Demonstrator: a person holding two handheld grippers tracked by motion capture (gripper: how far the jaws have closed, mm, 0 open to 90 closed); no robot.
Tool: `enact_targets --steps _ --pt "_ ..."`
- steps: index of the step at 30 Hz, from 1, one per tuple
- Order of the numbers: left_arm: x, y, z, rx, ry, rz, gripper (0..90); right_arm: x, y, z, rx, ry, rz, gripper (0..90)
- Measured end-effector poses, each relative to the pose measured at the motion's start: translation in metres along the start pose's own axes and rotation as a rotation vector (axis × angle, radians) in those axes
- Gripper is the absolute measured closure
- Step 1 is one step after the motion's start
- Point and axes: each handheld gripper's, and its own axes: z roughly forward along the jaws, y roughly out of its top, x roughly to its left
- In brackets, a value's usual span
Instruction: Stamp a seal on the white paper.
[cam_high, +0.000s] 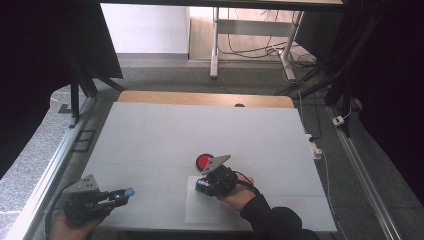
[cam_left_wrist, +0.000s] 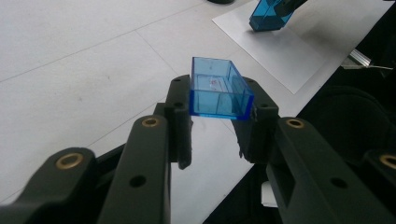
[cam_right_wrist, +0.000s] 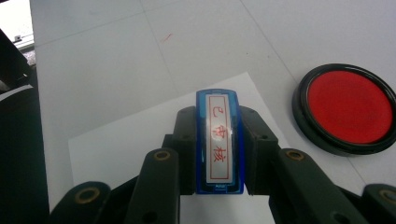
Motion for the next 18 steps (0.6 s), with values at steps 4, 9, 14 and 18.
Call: enact_targets --steps 4,9,14,18 --pt "0.0001 0.0 -0.0001 0.0 0.0 0.0 68.6 0.0013 -0.0006 0.0016 0.007 0.007 -0.001 71.2" --pt "0.0001 0.0 -0.0002 0.0 -0.001 0.0 68.7 0.0019 -0.0022 0.005 0.027 0.008 -0.008 71.3" --pt "0.0 0.0 -0.0001 0.001 -0.001 0.001 68.7 0.0017 -0.0036 0.0052 0.023 0.011 -0.003 71.4" --pt "0.0 0.0 0.0001 0.001 0.0 0.0 68.7 0.0026 -0.004 0.0053 0.024 0.004 -0.002 71.4"
